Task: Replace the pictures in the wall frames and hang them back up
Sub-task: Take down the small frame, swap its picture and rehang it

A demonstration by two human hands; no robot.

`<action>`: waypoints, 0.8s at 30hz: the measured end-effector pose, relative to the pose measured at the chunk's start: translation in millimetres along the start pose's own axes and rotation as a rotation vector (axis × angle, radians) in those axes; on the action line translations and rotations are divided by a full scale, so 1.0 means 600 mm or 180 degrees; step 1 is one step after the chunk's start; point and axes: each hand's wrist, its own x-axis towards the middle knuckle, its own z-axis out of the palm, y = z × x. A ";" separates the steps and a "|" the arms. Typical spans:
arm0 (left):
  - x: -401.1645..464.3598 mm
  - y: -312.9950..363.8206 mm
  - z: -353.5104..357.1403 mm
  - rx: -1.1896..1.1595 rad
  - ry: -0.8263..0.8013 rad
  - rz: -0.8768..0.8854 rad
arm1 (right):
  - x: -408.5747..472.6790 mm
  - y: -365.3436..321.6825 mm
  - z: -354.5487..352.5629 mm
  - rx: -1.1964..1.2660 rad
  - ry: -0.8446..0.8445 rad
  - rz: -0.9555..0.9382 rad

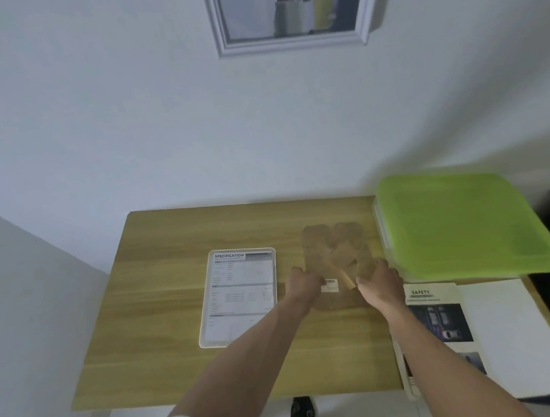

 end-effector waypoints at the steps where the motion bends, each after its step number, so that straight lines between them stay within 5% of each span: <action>1: 0.005 0.000 -0.004 -0.0035 0.0044 -0.0037 | 0.002 -0.001 -0.003 0.0158 -0.0017 0.0060; 10: -0.005 0.021 -0.110 0.0458 0.0512 0.0730 | -0.033 -0.036 0.006 0.1454 -0.0442 -0.0077; 16: -0.020 -0.022 -0.246 0.0485 0.0657 0.0940 | -0.078 -0.091 0.069 0.1599 -0.1002 -0.0403; 24: -0.044 -0.113 -0.362 0.0598 0.0592 0.0919 | -0.165 -0.131 0.165 0.1555 -0.0898 -0.0496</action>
